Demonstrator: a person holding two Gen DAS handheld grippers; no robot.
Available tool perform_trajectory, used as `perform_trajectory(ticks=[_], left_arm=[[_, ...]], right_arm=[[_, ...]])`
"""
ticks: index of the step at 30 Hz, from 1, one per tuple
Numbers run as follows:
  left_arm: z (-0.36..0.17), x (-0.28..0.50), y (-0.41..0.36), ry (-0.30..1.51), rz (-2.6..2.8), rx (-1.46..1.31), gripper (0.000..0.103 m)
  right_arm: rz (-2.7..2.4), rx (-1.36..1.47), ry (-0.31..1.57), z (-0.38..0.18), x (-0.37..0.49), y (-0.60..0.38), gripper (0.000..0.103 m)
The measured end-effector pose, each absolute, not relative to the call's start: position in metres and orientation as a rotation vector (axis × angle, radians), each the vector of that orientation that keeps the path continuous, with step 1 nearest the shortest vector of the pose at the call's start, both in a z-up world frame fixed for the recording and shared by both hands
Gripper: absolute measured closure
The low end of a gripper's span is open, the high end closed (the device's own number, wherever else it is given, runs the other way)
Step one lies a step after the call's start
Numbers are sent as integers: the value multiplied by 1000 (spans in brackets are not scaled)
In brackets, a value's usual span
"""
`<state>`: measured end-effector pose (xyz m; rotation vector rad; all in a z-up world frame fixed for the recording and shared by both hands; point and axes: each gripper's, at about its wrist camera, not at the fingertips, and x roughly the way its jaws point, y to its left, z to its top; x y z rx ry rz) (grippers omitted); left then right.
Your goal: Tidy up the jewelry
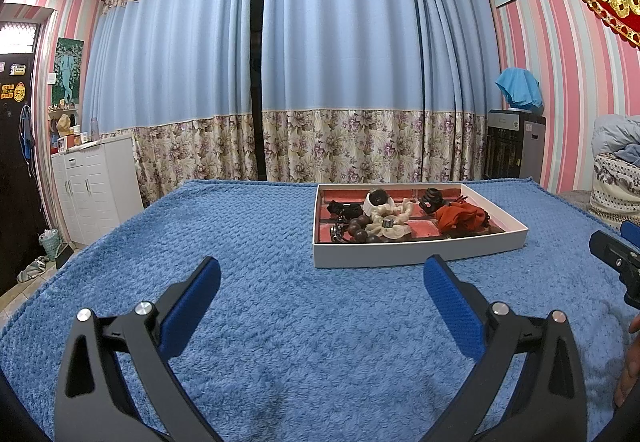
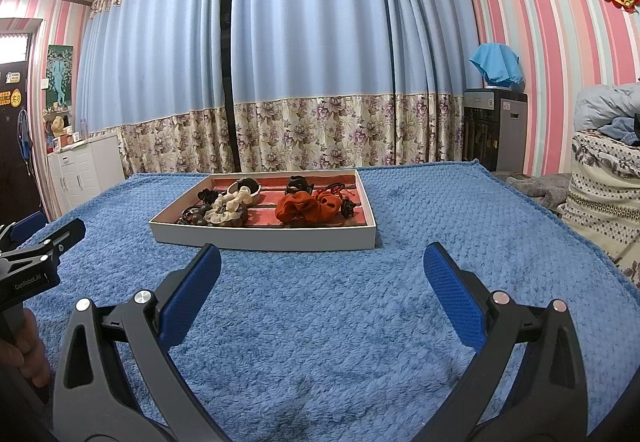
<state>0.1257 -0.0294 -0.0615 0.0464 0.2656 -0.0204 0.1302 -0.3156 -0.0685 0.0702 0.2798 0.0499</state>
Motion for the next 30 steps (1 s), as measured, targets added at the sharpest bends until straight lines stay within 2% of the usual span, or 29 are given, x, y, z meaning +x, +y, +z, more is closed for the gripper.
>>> perform_trajectory(ticks=[30], left_arm=[[-58,131,-35,270,-8,36,4]], right_arm=[[50,69,281,-69,130,-315,4]])
